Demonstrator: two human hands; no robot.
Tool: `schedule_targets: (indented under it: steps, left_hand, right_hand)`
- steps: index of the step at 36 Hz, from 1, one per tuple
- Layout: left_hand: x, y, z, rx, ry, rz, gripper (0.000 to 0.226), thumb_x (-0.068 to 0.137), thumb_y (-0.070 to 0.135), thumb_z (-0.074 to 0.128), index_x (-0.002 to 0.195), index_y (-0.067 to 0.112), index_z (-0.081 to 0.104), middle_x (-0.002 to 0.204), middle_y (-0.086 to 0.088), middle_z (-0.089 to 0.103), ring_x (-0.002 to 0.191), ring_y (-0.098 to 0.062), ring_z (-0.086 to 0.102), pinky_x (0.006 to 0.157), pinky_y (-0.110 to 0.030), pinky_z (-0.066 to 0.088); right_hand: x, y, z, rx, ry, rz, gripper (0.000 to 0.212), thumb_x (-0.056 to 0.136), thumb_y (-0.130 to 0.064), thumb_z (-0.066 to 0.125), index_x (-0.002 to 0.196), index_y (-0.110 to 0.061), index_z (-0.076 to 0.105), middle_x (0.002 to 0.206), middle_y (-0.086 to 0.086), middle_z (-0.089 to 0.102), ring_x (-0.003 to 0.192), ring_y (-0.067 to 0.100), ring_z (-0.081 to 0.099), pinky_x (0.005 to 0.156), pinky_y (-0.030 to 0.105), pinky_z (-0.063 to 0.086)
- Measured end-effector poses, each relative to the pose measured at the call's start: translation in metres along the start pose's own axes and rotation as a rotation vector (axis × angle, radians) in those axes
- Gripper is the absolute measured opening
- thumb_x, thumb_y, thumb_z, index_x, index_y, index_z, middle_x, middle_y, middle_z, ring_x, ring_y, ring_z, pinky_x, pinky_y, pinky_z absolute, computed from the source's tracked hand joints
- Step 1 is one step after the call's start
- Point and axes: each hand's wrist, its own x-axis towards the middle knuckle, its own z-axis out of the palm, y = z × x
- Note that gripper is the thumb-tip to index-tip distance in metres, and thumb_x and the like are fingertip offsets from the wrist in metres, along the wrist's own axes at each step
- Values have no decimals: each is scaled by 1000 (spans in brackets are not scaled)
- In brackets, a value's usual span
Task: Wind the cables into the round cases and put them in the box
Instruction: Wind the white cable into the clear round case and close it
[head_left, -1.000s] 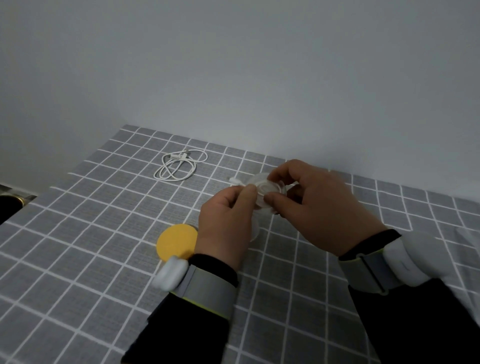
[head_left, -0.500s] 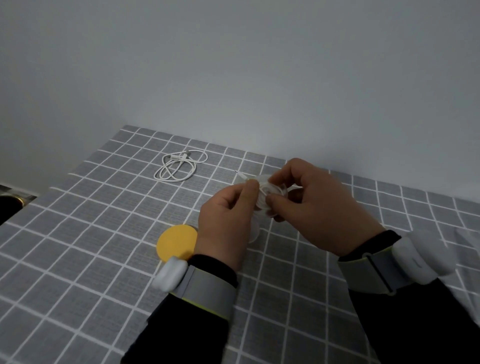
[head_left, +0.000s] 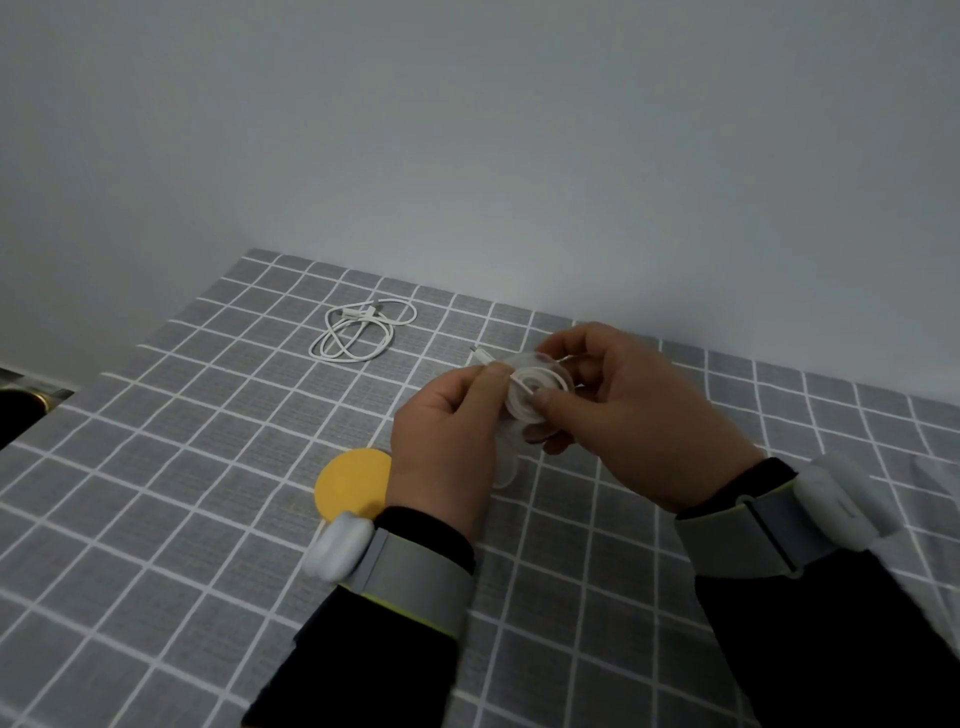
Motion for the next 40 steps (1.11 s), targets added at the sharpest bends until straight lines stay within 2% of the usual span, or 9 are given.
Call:
schedule_targets:
  steps: [2,5,15,20,22,27,32,36,40]
  left_hand:
    - [-1,3,2,-28,-23,0,16,95,14,62,92,5,76,83,-10,76,74,-15,68,68,-29,56]
    - [-3,4,3,10,-36,28,25,95,22,63,90,0,73,78,-12,74,68,-14,65,62,-27,54]
    - [-1,-1,-2,144,-57,56,32,90,34,66,75,6,68,74,-23,66,67,-22,56,65,-51,51]
    - [1,-5,-1,217,-72,46,31,81,42,62,60,19,65,58,-2,60,60,-17,52,61,-43,44]
    - [1,-5,-1,235,-98,56,33,81,44,61,61,17,65,59,-4,61,61,-19,53,63,-45,46]
    - [1,-9,-3,160,-140,40,42,76,50,65,74,8,70,78,-24,70,77,-48,64,70,-58,53]
    - [-3,-2,2,-76,-237,-118,15,95,12,62,98,2,71,89,-20,75,77,-27,72,65,-36,58]
    - [-6,0,3,-87,-283,-89,23,87,22,71,103,7,69,92,-20,75,78,-29,72,65,-39,59]
    - [-6,-2,2,-28,-278,-49,25,90,18,66,98,-5,68,81,-23,73,67,-33,71,59,-35,57]
  right_hand:
    - [0,1,-4,-38,-12,-20,27,91,-5,67,115,-10,56,96,11,73,71,22,75,64,34,61]
    - [-1,1,-10,-80,-30,-49,27,90,-7,68,114,-13,56,95,7,73,72,21,75,65,36,61]
    - [0,5,-16,-32,-43,-19,26,90,-6,68,113,-13,58,93,8,75,72,25,75,62,37,58]
    - [-2,3,-23,-46,-89,-12,26,89,-2,68,112,-11,61,92,11,75,71,30,74,60,36,58]
    - [-2,3,-24,-44,-92,-14,25,89,-2,68,112,-12,62,90,11,75,70,30,74,59,34,58]
    - [-2,3,-25,-24,-84,-32,24,90,1,66,111,-10,62,91,11,75,68,30,72,55,31,55]
    - [-4,4,-30,22,-110,-35,25,90,4,65,112,-9,62,91,12,75,65,23,67,54,29,52]
    - [-5,3,-31,-14,-135,-22,27,90,0,67,114,-11,62,93,11,75,68,21,67,58,33,54]
    - [-5,3,-32,-56,-133,-3,28,90,-6,69,115,-16,62,96,8,76,73,31,72,64,37,58]
